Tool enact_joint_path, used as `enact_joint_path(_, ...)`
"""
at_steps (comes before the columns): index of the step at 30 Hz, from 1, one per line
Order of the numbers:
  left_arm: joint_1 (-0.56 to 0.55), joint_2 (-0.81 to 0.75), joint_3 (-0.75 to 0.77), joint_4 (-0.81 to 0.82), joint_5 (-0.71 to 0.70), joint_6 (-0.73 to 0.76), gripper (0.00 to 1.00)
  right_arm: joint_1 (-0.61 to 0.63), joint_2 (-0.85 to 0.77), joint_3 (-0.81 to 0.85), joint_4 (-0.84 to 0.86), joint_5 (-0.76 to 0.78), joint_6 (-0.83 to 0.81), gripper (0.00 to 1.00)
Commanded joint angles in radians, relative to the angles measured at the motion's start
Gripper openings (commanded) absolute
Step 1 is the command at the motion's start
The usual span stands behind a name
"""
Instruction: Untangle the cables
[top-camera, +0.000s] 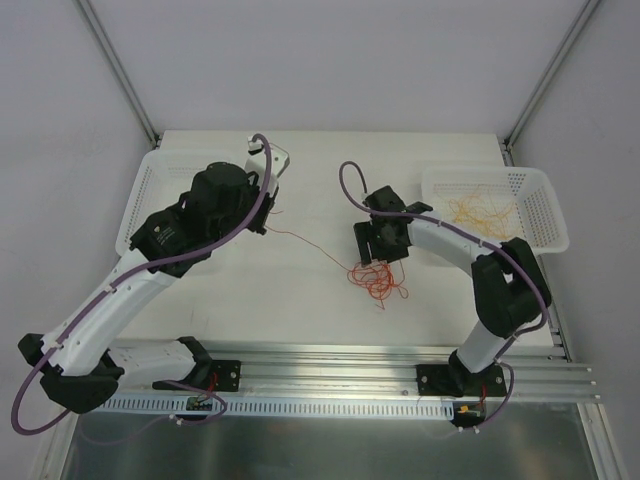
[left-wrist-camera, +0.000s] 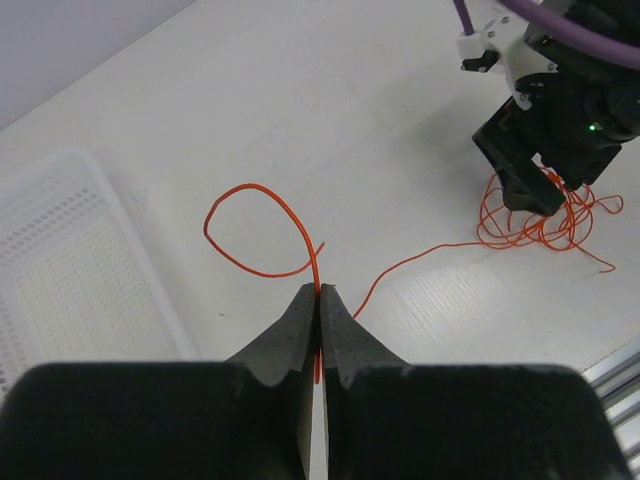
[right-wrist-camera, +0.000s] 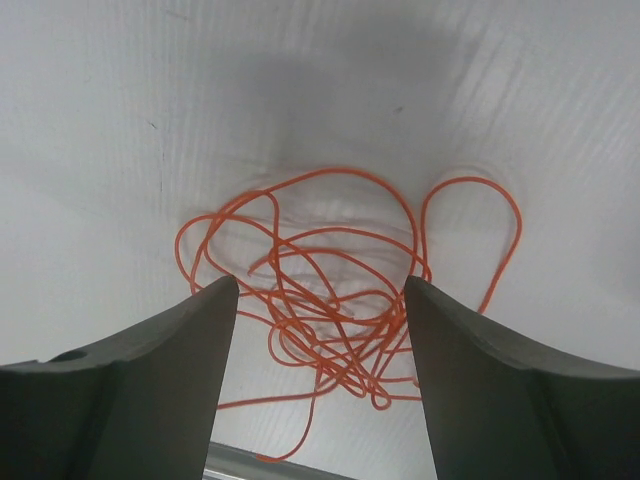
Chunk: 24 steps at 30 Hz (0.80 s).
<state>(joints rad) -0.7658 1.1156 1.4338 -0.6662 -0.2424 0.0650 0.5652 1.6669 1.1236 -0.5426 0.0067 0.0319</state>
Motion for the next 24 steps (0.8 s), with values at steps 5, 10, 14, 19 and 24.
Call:
enact_joint_path(5, 0.0, -0.063, -0.012, -0.01, -0.004, -0.021, 0.0, 0.038, 0.123, 0.093, -0.048, 0.024, -0.081, 0.69)
enact_joint_path(10, 0.002, -0.079, -0.006, -0.03, -0.038, -0.016, 0.0, 0.036, 0.152, 0.113, -0.079, 0.076, -0.099, 0.56)
enact_joint_path(14, 0.002, -0.089, -0.004, -0.045, -0.069, -0.017, 0.0, 0.029, 0.165, 0.116, -0.088, 0.099, -0.11, 0.24)
enact_joint_path(19, 0.014, -0.096, 0.019, -0.096, -0.173, -0.017, 0.0, -0.048, 0.128, 0.104, -0.088, 0.102, -0.066, 0.04)
enact_joint_path(24, 0.114, -0.094, 0.05, -0.18, -0.362, -0.057, 0.0, -0.198, 0.008, 0.099, -0.115, 0.093, 0.005, 0.01)
